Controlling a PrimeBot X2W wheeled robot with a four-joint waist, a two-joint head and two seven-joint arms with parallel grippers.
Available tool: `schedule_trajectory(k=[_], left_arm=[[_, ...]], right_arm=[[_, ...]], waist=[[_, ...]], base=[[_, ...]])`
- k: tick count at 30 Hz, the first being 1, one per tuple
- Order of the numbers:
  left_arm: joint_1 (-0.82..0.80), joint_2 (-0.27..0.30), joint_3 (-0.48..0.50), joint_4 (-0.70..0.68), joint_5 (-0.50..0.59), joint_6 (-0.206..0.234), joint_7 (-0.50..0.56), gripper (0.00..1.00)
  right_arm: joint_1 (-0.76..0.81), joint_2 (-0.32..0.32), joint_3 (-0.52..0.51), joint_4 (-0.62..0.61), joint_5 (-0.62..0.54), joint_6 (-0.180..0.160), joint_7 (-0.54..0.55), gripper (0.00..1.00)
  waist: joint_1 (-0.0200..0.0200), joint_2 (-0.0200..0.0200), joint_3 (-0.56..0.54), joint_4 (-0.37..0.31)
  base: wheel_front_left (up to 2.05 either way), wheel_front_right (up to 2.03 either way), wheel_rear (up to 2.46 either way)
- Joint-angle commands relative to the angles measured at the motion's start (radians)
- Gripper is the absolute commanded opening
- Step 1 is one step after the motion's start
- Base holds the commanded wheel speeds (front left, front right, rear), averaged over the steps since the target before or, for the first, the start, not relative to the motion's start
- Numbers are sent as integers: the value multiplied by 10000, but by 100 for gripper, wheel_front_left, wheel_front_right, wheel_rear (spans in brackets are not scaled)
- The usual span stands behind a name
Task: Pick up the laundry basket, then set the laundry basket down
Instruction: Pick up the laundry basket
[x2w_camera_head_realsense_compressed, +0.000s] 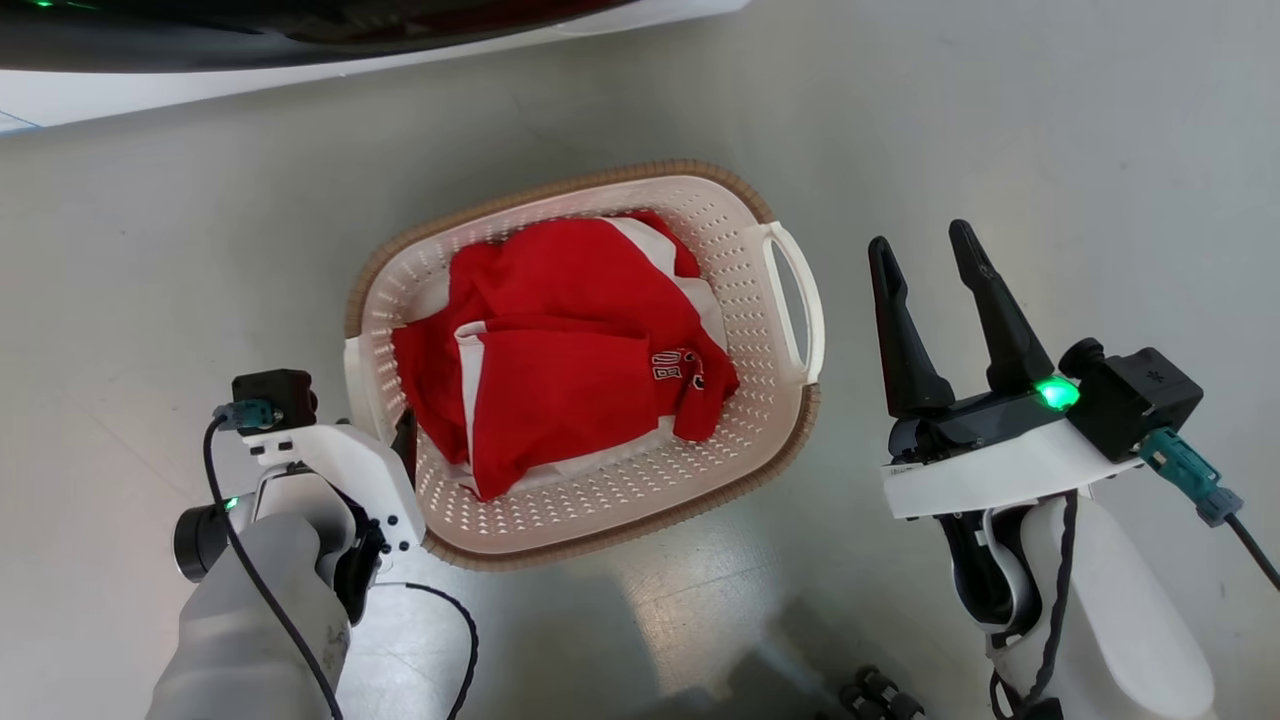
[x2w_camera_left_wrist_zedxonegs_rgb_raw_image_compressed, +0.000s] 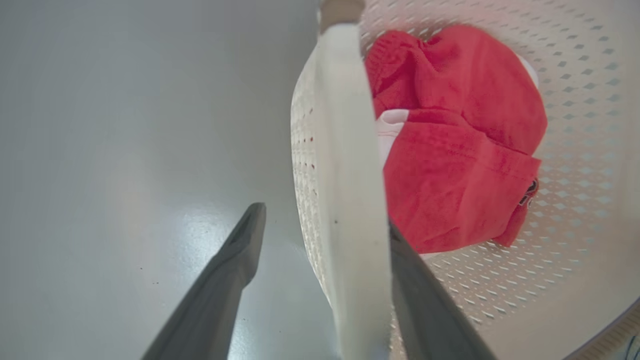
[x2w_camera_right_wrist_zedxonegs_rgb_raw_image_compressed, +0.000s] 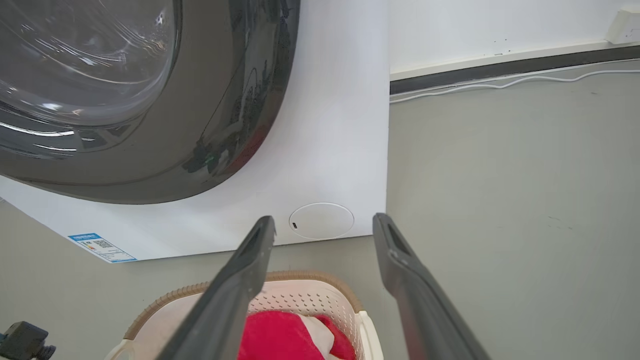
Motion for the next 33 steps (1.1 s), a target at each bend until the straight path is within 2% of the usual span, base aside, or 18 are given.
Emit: schedule_trajectory(k=[1, 7, 8, 9, 11, 12, 13, 24, 33], left_arm=[[21, 153, 161, -17, 29, 100, 7, 100], [-53, 223, 110, 8, -7, 231, 115, 100], [-64, 232, 111, 10, -21, 251, 108, 98], [-70, 239, 109, 13, -33, 272, 101, 63], [-78, 244, 104, 16, -57, 309, 71, 20], [-78, 246, 103, 18, -68, 330, 42, 4], [-75, 245, 100, 19, -80, 342, 18, 0], [78, 251, 7, 28, -163, 548, 55, 0], [448, 544, 31, 29, -340, 453, 157, 0]], right_arm=[[134, 10, 240, -192, 98, 71, -138, 100], [75, 10, 335, -130, 260, 71, -138, 100], [64, 10, 338, -120, 278, 71, -138, 100], [56, 10, 338, -108, 291, 71, -138, 100], [37, 10, 340, -82, 312, 71, -138, 100], [31, 10, 346, -71, 322, 71, -138, 100], [26, 10, 353, -59, 331, 71, -138, 100], [19, 10, 382, 104, 356, 71, -138, 100], [63, 10, 354, 186, 292, 71, -138, 100]], waist=[[0, 0, 30, -37], [0, 0, 124, -159], [0, 0, 133, -170], [0, 0, 136, -179], [0, 0, 130, -185], [0, 0, 119, -186], [0, 0, 104, -185], [0, 0, -273, -29], [0, 0, -505, 152]], base=[[0, 0, 0], [0, 0, 0], [0, 0, 0], [0, 0, 0], [0, 0, 0], [0, 0, 0], [0, 0, 0], [0, 0, 0], [0, 0, 0]])
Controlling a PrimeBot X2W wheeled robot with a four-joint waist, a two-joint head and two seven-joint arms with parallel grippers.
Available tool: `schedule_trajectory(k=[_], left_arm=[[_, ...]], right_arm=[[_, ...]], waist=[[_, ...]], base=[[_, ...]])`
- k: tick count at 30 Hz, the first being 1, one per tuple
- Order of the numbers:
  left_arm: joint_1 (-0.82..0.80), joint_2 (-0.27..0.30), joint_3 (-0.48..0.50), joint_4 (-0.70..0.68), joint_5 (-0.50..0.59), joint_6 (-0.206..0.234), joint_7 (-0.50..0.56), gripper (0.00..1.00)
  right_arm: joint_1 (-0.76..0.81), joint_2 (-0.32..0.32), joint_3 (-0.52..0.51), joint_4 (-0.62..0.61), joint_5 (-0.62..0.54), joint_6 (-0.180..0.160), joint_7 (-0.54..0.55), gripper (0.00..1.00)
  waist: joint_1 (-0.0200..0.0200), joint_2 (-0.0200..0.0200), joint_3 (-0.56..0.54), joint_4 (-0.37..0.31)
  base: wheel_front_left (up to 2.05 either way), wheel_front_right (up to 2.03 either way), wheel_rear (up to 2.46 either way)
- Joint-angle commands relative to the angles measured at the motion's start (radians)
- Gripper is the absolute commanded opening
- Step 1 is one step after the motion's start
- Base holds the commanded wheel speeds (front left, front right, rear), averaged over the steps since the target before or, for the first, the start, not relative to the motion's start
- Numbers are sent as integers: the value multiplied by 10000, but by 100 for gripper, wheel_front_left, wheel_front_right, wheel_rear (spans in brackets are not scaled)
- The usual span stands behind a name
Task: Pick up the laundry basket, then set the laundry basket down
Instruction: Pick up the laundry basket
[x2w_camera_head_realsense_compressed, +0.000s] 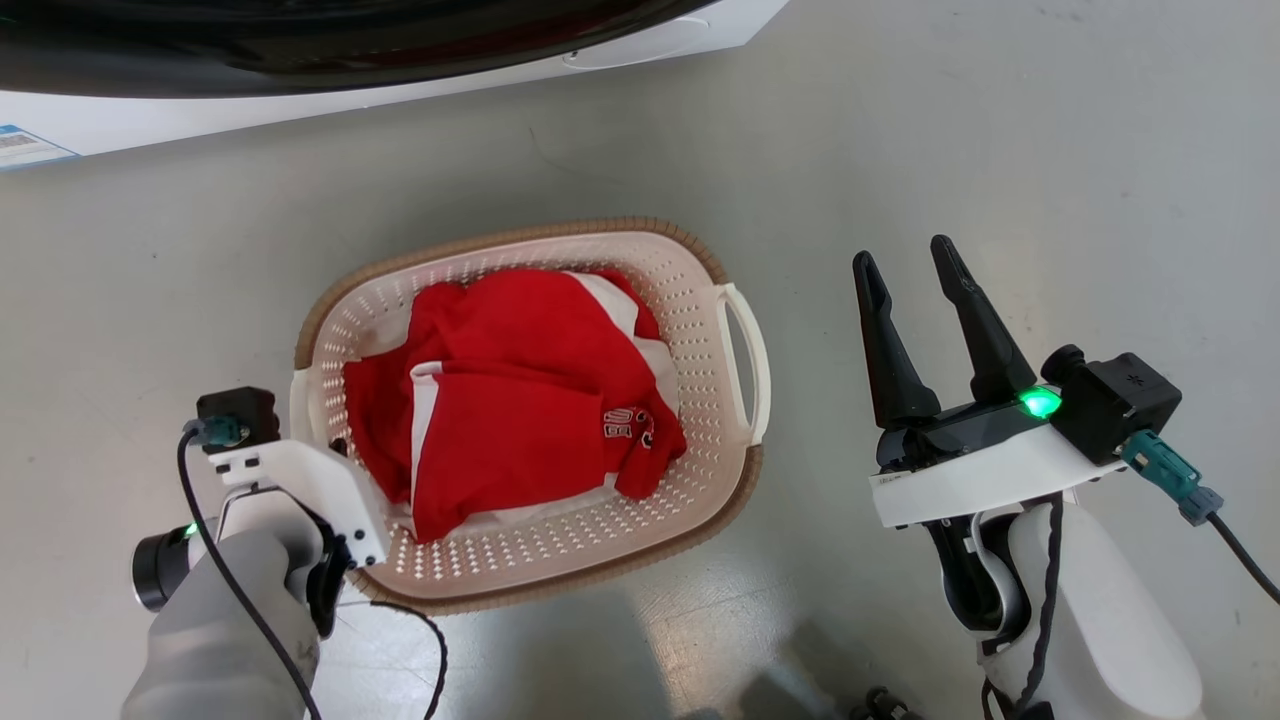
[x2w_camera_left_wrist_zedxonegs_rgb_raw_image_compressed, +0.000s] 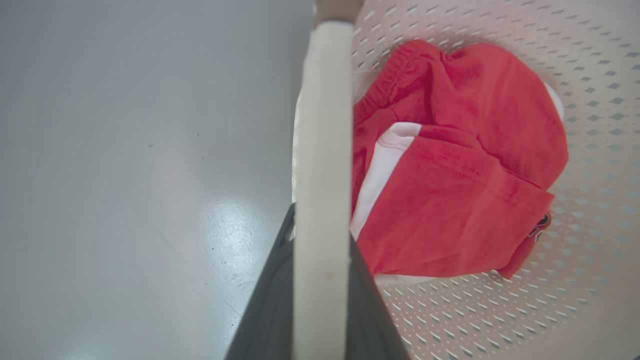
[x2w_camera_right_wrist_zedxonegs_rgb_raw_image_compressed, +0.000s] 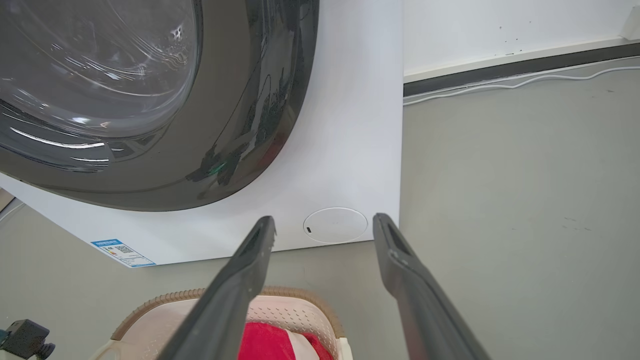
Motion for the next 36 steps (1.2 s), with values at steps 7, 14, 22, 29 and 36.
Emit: schedule_trajectory(k=[7, 14, 22, 29, 36], left_arm=[[521, 482, 216, -101, -238, -255, 112, 0], [585, 643, 189, -100, -321, -269, 193, 0], [586, 599, 115, -100, -400, -315, 202, 100], [694, 600, 35, -100, -441, -345, 137, 100], [903, 543, -123, -100, -396, -444, -420, 100]], right_arm=[[101, 7, 113, -154, -43, 71, -138, 100], [91, 7, 84, -129, -138, 71, -138, 100], [57, 7, 120, -49, -200, 71, -138, 100], [47, 7, 134, 60, -209, 71, -138, 100], [141, 7, 305, 188, 39, 71, -138, 100]], waist=[[0, 0, -18, 111], [0, 0, -3, 231], [0, 0, -86, 319], [0, 0, -305, 351], [0, 0, -888, 413]], base=[[0, 0, 0], [0, 0, 0], [0, 0, 0], [0, 0, 0], [0, 0, 0]])
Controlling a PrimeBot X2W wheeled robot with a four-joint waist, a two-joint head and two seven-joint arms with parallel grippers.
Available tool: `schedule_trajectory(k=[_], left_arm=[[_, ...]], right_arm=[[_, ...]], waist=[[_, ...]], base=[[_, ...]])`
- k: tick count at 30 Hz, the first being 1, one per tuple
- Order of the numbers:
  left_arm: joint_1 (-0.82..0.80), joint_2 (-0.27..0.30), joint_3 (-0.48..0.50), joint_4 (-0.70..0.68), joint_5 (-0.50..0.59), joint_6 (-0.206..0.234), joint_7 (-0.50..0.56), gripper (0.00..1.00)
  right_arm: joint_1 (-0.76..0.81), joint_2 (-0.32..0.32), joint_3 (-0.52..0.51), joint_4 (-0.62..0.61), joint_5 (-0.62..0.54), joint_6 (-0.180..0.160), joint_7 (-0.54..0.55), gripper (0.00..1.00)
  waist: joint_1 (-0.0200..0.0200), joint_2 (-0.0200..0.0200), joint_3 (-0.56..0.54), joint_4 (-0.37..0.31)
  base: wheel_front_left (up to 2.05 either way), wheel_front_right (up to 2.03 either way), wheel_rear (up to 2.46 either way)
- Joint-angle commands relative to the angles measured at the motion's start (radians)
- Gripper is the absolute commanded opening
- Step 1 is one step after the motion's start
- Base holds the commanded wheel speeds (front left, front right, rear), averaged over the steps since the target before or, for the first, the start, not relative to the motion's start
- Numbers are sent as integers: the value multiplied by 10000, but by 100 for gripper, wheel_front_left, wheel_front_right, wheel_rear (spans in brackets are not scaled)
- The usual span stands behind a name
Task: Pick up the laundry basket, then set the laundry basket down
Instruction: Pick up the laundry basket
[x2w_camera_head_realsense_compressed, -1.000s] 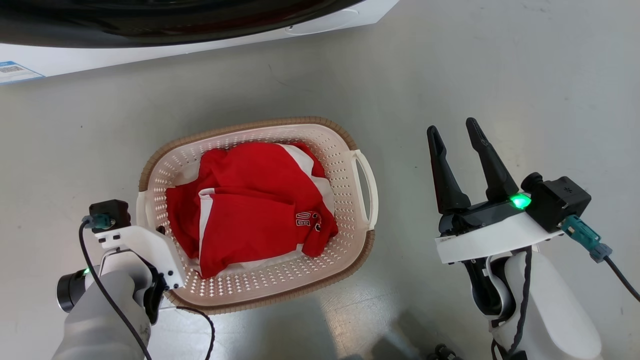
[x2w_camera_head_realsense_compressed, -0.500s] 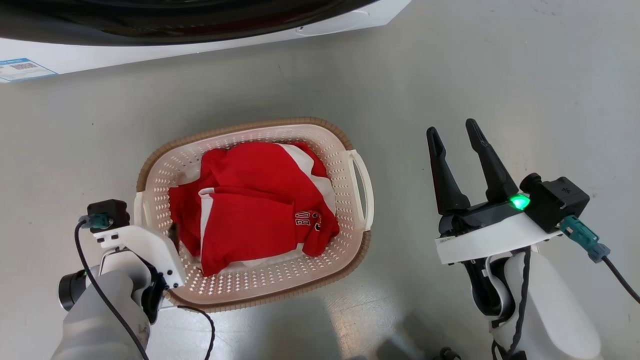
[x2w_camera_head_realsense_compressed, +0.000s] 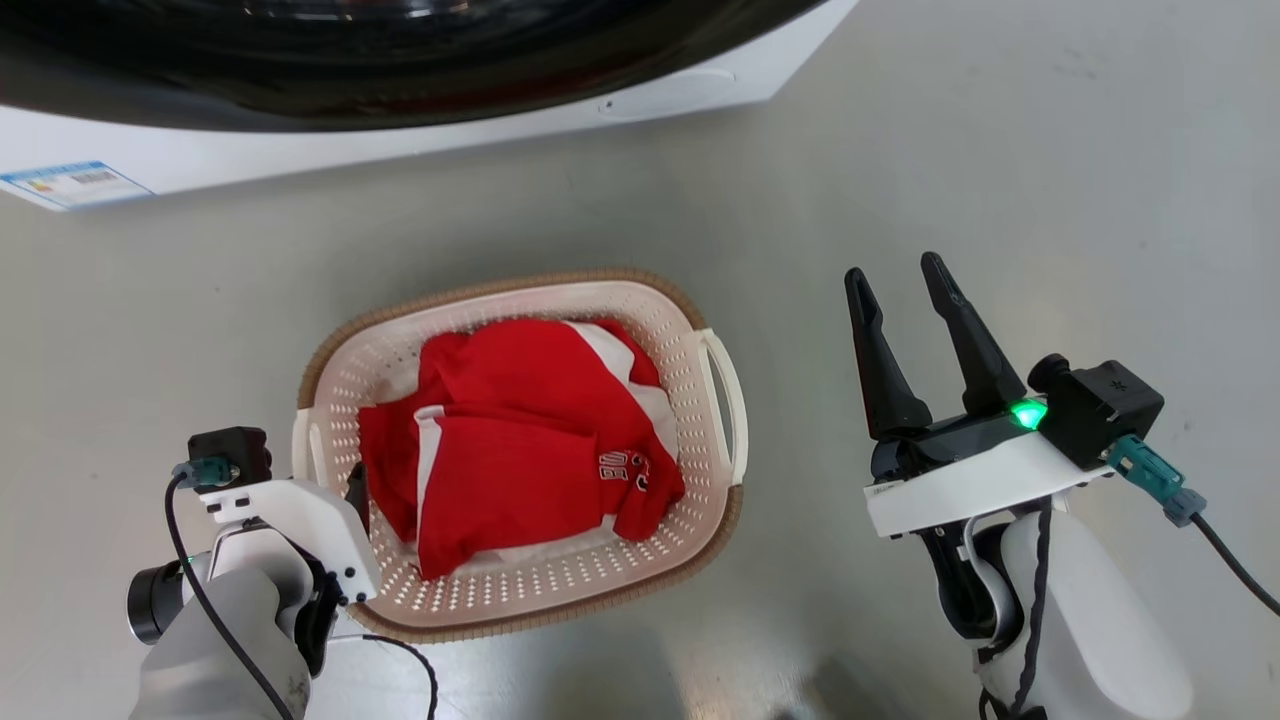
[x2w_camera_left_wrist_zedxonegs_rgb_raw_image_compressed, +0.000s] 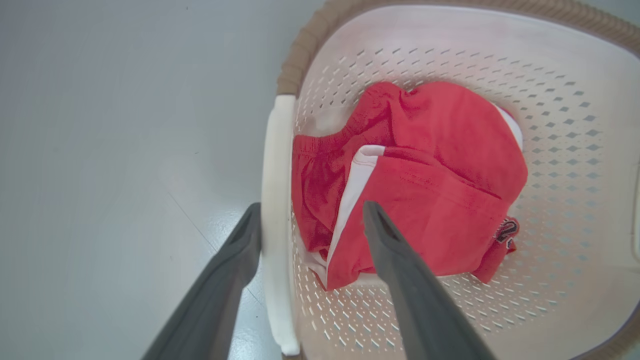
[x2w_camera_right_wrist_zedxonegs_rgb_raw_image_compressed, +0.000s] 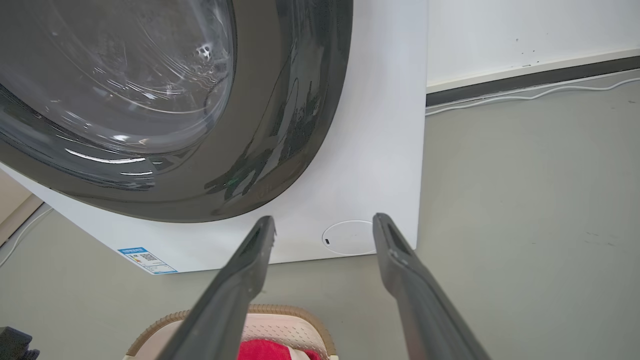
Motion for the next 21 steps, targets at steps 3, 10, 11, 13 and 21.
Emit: schedule_trajectory(k=[3, 10, 11, 13, 21], left_arm=[[401, 203, 84, -60, 36, -99, -432, 100], [603, 130, -190, -556, 328, -248, -985, 100], [638, 136, -191, -729, 370, -247, -998, 100], [738, 179, -90, -1374, 464, -186, -1006, 100], [1776, 76, 664, -4212, 1006, 62, -1011, 100]], right_arm=[[215, 11, 192, 19, 219, 71, -138, 100], [487, 11, -199, 386, -8, 71, -138, 100], [531, 11, -260, 397, -56, 71, -138, 100], [631, 11, -392, 400, -133, 71, -138, 100], [1046, 11, -704, 403, -440, 71, -138, 100]], waist=[[0, 0, -562, 87], [0, 0, -1800, 419], [0, 0, -1953, 475], [0, 0, -2239, 605], [0, 0, -3264, 1112]], base=[[0, 0, 0], [0, 0, 0], [0, 0, 0], [0, 0, 0], [0, 0, 0]])
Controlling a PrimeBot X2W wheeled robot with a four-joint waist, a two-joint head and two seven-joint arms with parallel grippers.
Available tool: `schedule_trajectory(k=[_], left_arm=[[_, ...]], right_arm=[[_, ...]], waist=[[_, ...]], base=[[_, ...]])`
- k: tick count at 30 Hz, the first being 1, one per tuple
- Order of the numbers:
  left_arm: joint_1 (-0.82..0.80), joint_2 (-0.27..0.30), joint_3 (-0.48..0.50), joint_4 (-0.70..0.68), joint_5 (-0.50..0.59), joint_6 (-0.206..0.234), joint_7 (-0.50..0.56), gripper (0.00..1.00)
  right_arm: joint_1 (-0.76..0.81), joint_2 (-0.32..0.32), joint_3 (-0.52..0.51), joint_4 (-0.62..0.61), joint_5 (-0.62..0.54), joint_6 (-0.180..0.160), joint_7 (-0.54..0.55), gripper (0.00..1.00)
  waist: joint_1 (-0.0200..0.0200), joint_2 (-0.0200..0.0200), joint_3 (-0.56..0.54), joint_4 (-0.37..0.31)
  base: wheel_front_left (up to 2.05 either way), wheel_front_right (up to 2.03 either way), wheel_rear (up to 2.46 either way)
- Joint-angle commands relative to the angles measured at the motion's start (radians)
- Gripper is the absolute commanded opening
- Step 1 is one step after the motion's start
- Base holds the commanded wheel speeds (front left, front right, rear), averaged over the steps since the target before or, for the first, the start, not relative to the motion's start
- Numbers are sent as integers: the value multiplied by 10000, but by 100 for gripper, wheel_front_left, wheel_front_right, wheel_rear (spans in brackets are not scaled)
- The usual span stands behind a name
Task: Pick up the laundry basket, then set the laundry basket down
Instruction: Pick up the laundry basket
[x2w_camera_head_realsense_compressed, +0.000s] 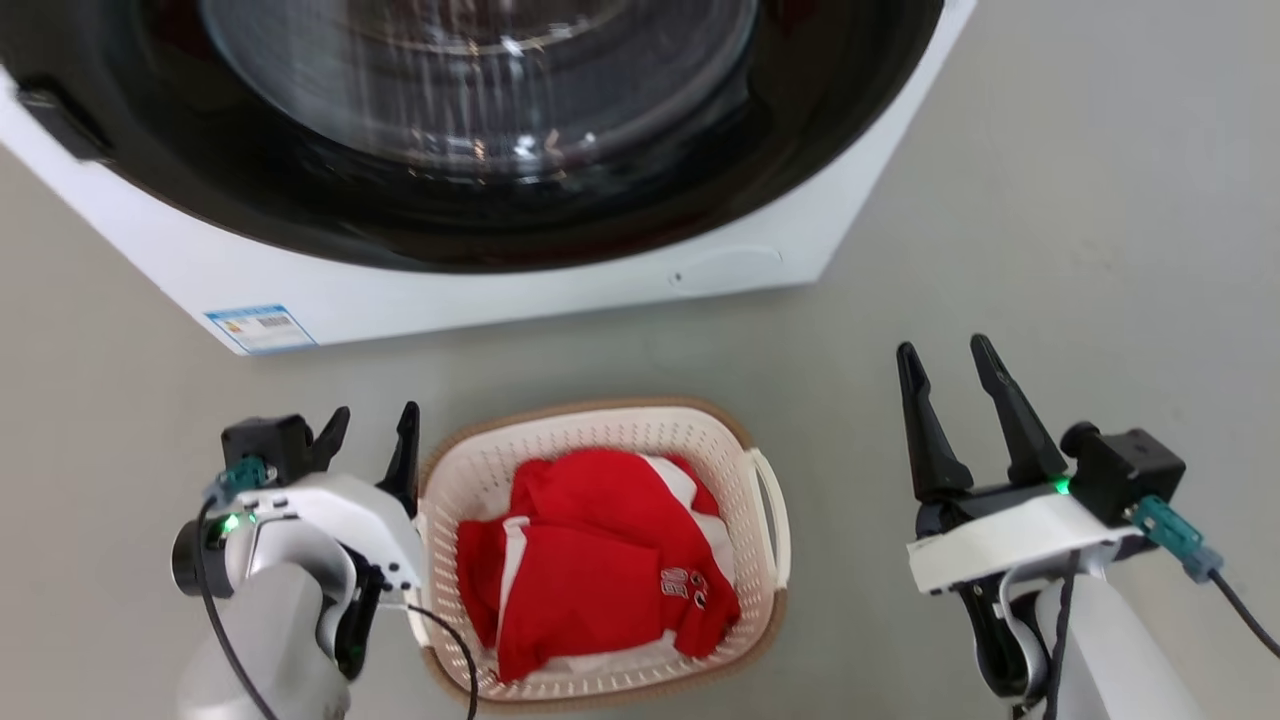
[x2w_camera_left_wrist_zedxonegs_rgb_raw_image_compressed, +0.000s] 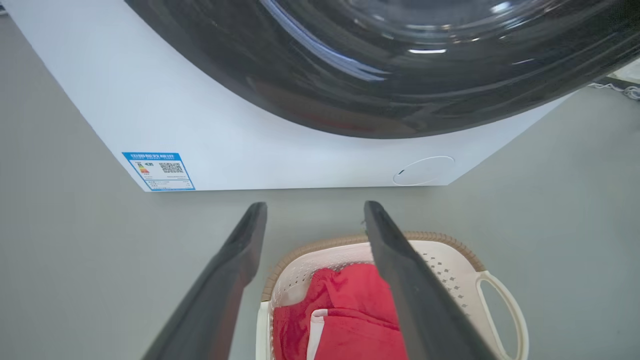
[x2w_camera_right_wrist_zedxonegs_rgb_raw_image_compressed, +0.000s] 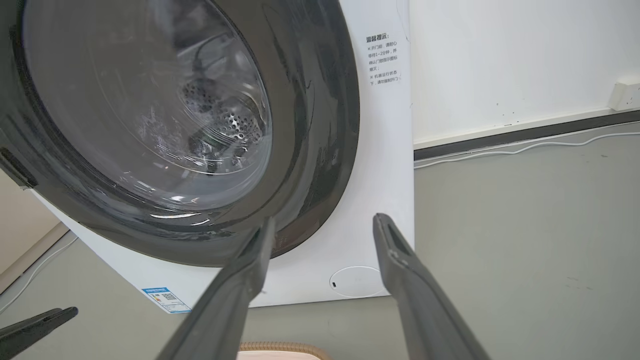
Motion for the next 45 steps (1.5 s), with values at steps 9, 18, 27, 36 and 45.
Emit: schedule_trajectory(k=[9, 18, 27, 36, 45], left_arm=[[1615, -117, 1142, -3042, 1034, 246, -63, 100], [3156, -486, 1741, -5202, 1790, 96, -64, 100], [4088, -744, 2047, -6010, 2033, -49, -64, 100], [4738, -917, 2393, -6572, 2086, 47, -64, 100], [4778, -975, 2507, -6595, 2096, -18, -64, 100]], right_arm=[[493, -324, 201, -277, -24, 71, -138, 100], [987, -842, 668, -225, 158, 71, -138, 100], [1325, -1092, 813, -440, 450, 71, -138, 100], [1685, -923, 585, -680, 362, 71, -138, 100], [1727, -797, 353, -789, 249, 71, -138, 100]], waist=[[0, 0, -1457, 771], [0, 0, -2517, 1095], [0, 0, -3065, 1192], [0, 0, -3261, 1197], [0, 0, -3223, 1205]], base=[[0, 0, 0], [0, 0, 0], [0, 0, 0], [0, 0, 0], [0, 0, 0]])
